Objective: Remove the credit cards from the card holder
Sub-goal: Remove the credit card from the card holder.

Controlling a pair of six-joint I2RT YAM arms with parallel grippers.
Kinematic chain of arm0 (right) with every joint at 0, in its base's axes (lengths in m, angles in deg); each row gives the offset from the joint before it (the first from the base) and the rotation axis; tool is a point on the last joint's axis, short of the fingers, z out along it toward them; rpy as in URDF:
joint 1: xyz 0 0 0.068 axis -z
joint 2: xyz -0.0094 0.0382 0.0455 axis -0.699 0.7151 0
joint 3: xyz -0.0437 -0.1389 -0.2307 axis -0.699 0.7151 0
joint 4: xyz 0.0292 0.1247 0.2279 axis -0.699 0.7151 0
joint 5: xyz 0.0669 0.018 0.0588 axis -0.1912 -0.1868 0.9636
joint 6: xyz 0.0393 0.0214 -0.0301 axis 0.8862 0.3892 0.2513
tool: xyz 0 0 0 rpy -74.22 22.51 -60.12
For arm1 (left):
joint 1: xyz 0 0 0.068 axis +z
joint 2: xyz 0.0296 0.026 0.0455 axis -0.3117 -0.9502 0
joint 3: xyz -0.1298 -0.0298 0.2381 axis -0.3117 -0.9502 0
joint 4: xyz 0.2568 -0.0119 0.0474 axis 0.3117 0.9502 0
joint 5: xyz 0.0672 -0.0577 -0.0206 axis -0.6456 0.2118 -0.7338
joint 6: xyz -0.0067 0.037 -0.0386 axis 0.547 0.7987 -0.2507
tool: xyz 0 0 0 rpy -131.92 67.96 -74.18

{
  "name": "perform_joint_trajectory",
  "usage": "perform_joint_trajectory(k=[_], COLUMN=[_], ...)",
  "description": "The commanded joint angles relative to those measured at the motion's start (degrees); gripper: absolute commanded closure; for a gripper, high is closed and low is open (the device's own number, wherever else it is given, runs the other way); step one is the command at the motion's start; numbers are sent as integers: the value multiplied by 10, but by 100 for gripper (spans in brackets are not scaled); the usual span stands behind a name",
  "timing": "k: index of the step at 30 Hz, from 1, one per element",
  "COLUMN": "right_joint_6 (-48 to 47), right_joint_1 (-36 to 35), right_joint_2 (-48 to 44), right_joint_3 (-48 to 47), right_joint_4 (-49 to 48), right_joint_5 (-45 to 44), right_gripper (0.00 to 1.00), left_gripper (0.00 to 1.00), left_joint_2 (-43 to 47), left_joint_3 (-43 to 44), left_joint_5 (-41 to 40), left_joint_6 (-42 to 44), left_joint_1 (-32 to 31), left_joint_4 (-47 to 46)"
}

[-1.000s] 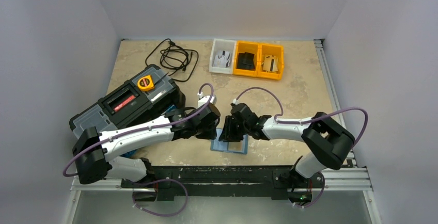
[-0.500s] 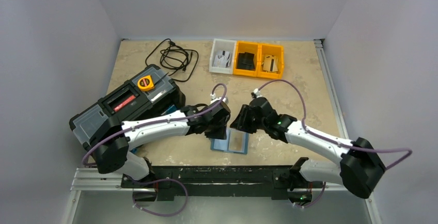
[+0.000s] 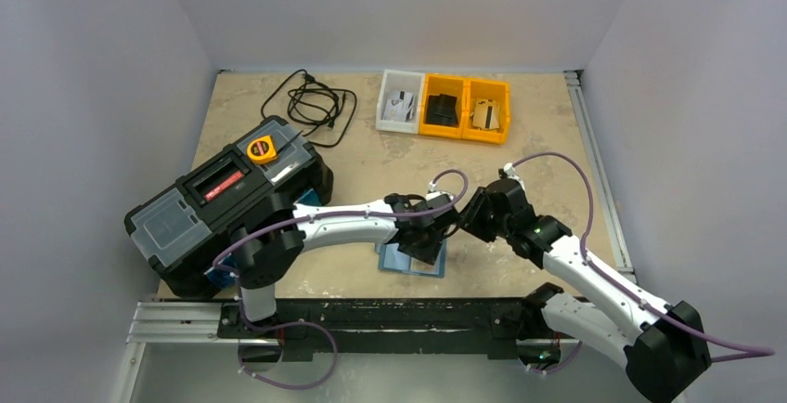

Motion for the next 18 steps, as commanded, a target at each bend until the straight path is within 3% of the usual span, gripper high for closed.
perform_joint_trajectory(k=[1, 18], right_joint_6=[-2, -9], right_joint_1=[7, 9], right_joint_2=[-11, 10], right_joint_3=[9, 18], right_joint_4=[10, -11], right_joint_5=[-14, 12], right_gripper=[64, 65], left_gripper=[57, 59], left_joint_2=[-27, -98], left_joint_3=[35, 54], left_joint_5=[-14, -47], left_joint_6=[23, 11], left_joint_1=[-6, -19], left_joint_4=[14, 50])
